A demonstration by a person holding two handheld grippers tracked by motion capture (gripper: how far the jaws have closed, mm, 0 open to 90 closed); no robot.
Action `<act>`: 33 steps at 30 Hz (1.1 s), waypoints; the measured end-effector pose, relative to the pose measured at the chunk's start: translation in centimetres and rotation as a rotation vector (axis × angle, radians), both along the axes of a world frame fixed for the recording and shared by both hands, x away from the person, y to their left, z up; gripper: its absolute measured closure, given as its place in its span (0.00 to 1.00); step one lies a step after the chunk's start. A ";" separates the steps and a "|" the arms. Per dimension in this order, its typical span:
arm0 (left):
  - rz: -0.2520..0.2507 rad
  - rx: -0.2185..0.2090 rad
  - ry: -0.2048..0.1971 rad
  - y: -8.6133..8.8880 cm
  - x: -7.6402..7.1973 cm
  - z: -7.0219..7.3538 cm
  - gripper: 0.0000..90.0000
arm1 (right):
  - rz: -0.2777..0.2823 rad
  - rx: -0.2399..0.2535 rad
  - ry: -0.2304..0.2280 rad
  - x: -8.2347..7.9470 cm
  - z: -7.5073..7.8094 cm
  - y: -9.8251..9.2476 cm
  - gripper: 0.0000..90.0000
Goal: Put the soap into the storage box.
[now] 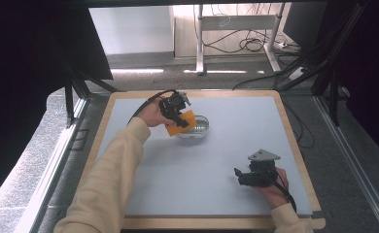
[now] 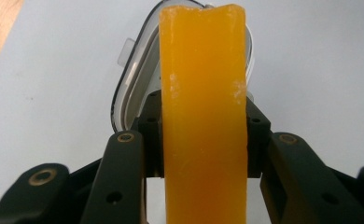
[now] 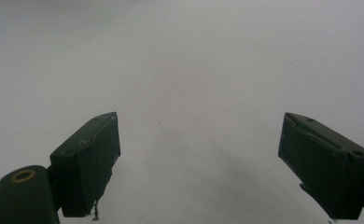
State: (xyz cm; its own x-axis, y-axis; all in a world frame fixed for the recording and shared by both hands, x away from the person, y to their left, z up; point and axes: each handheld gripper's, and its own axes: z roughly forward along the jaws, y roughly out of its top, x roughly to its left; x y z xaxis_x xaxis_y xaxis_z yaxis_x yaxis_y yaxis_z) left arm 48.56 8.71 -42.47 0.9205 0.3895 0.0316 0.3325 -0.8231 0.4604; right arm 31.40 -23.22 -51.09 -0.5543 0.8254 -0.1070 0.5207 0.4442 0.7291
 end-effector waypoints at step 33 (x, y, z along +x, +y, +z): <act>-0.198 0.091 -0.031 -5.2 2.7 0.2 0.69 | -0.003 0.002 0.000 0.1 0.0 -0.2 0.15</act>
